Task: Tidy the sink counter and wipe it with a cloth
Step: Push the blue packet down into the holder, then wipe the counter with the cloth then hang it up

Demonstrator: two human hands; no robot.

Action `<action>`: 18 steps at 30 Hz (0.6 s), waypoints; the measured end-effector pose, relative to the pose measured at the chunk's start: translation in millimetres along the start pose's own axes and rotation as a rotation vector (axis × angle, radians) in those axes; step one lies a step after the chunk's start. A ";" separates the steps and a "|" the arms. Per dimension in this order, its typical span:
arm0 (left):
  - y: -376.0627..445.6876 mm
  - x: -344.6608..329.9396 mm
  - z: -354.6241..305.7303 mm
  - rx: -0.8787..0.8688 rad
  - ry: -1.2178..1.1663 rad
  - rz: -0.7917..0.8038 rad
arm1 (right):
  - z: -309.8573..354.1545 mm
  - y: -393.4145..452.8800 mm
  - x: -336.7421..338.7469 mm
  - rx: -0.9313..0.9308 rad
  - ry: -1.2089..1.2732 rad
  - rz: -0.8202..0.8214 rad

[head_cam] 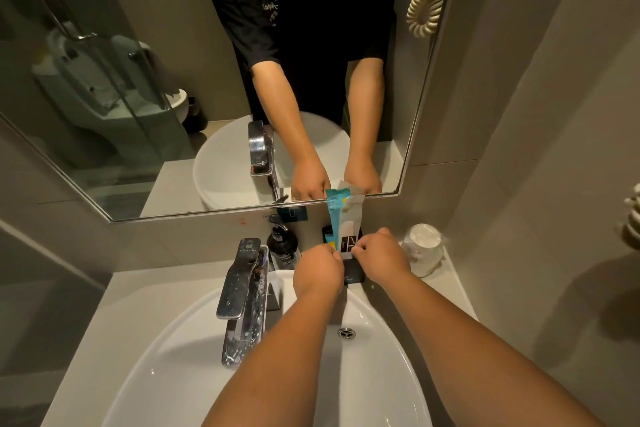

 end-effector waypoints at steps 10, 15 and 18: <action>-55.1 18.8 2.7 -0.148 0.160 -0.119 | -1.3 -51.2 31.8 0.189 -0.041 -0.159; -97.8 22.9 3.6 -0.393 0.419 -0.107 | 0.3 -109.9 43.8 0.327 -0.315 -0.081; -124.4 25.6 7.4 -0.468 0.505 -0.087 | -1.6 -140.9 42.1 0.343 -0.371 -0.051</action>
Point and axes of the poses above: each hand's wrist, its own y-axis towards the middle knuckle, its own x-axis out of the back of the hand, z = x × y, the point moved 5 cm from there along y, towards the middle knuckle, and after that the axes turned 6 degrees about z, right-handed, at the moved point
